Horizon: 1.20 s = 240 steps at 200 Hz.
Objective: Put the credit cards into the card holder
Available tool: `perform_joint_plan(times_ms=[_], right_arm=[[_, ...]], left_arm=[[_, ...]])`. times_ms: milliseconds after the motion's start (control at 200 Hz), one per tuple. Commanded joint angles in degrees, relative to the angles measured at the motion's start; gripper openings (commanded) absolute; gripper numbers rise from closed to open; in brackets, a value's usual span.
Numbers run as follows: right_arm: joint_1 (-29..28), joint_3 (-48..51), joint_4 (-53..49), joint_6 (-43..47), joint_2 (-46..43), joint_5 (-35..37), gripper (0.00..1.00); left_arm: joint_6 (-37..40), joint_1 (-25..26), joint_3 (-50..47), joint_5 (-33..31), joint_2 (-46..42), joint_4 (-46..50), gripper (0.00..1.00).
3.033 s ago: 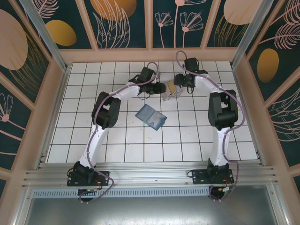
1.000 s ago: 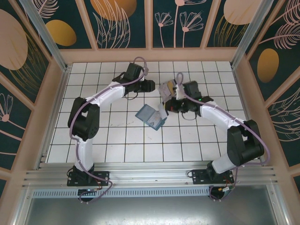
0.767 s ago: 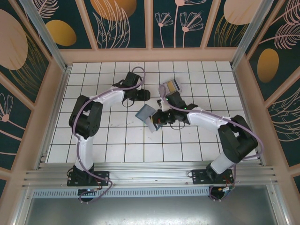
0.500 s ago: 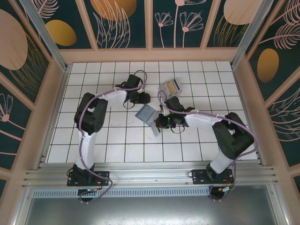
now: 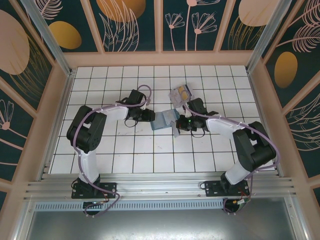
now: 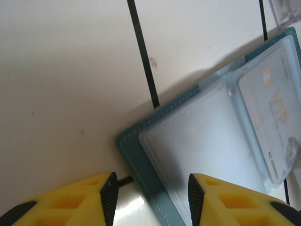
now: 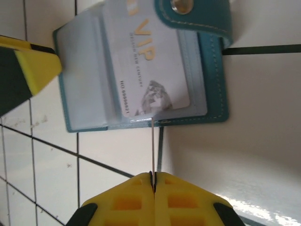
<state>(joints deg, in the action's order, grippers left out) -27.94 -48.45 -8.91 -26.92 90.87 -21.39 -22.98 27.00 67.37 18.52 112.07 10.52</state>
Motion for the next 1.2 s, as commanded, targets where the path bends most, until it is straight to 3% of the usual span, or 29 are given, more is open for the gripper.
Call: perform_joint_plan(times_ms=[0, 145, 260, 385, 1196], right_arm=[[-0.09, -0.93, 2.11, 0.73, -2.03, -4.42, 0.0], [1.13, -1.89, 7.66, 1.4, 0.88, -3.64, 0.0], [2.82, -2.45, 13.94, 0.74, 4.58, -5.74, 0.0], [2.64, -5.73, 17.81, 0.55, 9.31, -8.63, 0.0], [2.54, -11.16, 19.44, 0.93, 20.16, -13.97, 0.0]], left_arm=[[-1.64, 0.33, -0.34, -1.49, -1.19, 2.44, 0.47], [-3.8, 0.33, -0.04, -4.5, -2.12, 2.35, 0.45], [-4.01, 0.32, -1.51, -6.17, -1.74, 2.39, 0.36], [-3.81, 0.32, -2.32, -6.94, -0.31, 2.48, 0.34], [-4.43, 0.33, -4.09, -6.19, 3.3, 0.64, 0.23]])
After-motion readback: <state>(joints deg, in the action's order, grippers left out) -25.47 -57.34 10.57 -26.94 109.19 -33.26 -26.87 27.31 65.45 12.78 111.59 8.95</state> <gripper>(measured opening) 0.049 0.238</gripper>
